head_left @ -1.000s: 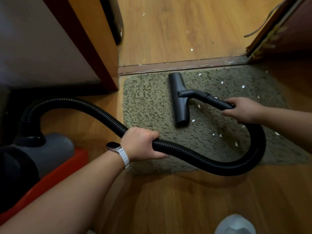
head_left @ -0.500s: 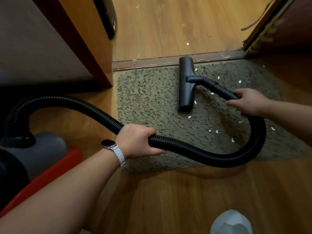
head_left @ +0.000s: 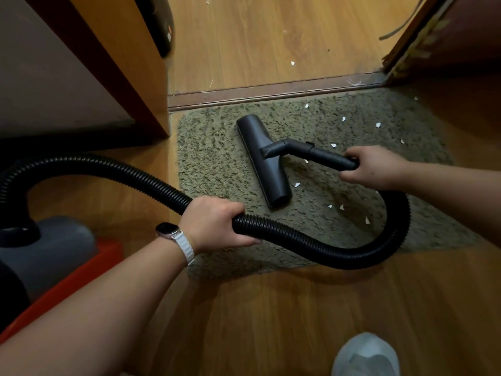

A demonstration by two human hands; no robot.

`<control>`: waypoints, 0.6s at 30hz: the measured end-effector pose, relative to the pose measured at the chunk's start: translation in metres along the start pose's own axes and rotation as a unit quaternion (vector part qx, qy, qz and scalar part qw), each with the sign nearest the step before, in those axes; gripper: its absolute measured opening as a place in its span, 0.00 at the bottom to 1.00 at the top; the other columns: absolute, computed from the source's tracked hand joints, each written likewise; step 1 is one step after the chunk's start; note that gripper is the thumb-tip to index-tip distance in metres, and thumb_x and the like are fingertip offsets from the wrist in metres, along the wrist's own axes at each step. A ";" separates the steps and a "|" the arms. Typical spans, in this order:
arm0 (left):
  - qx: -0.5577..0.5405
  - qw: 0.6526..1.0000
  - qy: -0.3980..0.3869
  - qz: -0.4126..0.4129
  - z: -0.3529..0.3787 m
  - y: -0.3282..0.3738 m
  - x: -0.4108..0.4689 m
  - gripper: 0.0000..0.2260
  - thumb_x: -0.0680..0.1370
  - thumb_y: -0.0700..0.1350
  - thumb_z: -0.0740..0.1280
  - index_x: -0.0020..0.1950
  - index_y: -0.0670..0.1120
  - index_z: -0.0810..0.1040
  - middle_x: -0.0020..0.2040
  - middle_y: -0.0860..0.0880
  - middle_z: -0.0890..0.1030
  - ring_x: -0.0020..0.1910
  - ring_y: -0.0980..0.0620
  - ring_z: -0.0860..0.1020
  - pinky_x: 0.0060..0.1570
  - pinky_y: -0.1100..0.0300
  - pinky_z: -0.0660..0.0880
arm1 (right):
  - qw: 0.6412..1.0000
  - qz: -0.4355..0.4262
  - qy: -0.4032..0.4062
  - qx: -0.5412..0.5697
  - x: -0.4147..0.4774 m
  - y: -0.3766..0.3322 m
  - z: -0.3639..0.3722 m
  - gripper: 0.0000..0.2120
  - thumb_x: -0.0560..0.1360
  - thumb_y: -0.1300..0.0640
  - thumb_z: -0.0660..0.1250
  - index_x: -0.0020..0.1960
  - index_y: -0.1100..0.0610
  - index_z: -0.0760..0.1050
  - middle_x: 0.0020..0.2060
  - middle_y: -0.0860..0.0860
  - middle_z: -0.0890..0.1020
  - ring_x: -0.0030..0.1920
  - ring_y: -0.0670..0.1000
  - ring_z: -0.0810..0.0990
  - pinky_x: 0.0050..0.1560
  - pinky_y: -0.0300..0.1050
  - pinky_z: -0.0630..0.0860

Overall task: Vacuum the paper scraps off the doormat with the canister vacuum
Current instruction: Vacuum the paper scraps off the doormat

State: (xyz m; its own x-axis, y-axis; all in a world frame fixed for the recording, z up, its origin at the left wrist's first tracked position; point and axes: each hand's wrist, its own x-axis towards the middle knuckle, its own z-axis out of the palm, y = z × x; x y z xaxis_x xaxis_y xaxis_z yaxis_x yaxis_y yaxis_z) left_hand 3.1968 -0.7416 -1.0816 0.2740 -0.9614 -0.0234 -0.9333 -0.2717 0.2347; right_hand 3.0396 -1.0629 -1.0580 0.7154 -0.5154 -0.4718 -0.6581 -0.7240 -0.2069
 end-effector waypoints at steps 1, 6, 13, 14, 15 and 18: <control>0.002 1.000 0.002 -0.001 0.001 0.000 0.000 0.29 0.68 0.78 0.56 0.33 0.52 0.73 0.26 0.57 0.72 0.25 0.56 0.73 0.29 0.59 0.75 | 1.000 0.004 0.004 0.004 0.001 0.002 -0.001 0.10 0.72 0.47 0.71 0.49 0.50 0.77 0.38 0.50 0.79 0.37 0.50 0.77 0.34 0.43 0.68; -0.001 1.000 0.018 -0.021 0.001 0.004 0.006 0.29 0.67 0.77 0.57 0.32 0.52 0.72 0.25 0.57 0.71 0.25 0.55 0.74 0.27 0.60 0.73 | 0.998 0.036 0.034 0.034 0.004 0.016 -0.009 0.10 0.71 0.48 0.72 0.49 0.50 0.77 0.37 0.51 0.80 0.35 0.52 0.79 0.39 0.47 0.78; -0.003 0.998 -0.003 -0.067 -0.002 0.013 0.018 0.32 0.65 0.79 0.53 0.35 0.51 0.76 0.27 0.56 0.74 0.28 0.55 0.76 0.31 0.60 0.75 | 0.993 0.063 0.090 0.053 0.017 0.036 -0.017 0.09 0.72 0.49 0.71 0.48 0.51 0.76 0.35 0.50 0.78 0.36 0.51 0.76 0.34 0.44 0.69; -0.009 0.997 -0.001 -0.070 -0.002 0.015 0.019 0.32 0.65 0.79 0.53 0.35 0.51 0.75 0.27 0.57 0.74 0.27 0.55 0.75 0.30 0.61 0.74 | 0.992 0.071 0.092 0.050 0.018 0.039 -0.017 0.09 0.72 0.48 0.70 0.49 0.51 0.77 0.36 0.51 0.78 0.36 0.52 0.76 0.34 0.45 0.70; -0.016 0.997 0.003 -0.073 -0.002 0.016 0.021 0.30 0.65 0.79 0.54 0.34 0.52 0.72 0.27 0.57 0.72 0.27 0.56 0.75 0.29 0.61 0.73 | 0.991 0.079 0.094 0.049 0.019 0.042 -0.017 0.10 0.72 0.48 0.70 0.50 0.51 0.77 0.36 0.51 0.78 0.37 0.53 0.77 0.36 0.46 0.72; -0.030 0.995 0.008 -0.090 -0.002 0.020 0.025 0.28 0.64 0.79 0.55 0.34 0.54 0.70 0.27 0.57 0.72 0.27 0.56 0.74 0.29 0.62 0.71 | 0.990 0.094 0.091 0.046 0.022 0.051 -0.016 0.12 0.74 0.46 0.68 0.54 0.51 0.77 0.39 0.52 0.80 0.39 0.55 0.79 0.42 0.49 0.78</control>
State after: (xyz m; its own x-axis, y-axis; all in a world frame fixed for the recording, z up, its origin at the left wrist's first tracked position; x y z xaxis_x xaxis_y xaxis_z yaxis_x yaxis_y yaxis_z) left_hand 3.1854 -0.7711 -1.0755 0.4397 -0.8965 -0.0542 -0.8535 -0.4358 0.2856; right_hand 3.0252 -1.1189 -1.0652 0.6036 -0.7166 -0.3495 -0.7959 -0.5670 -0.2121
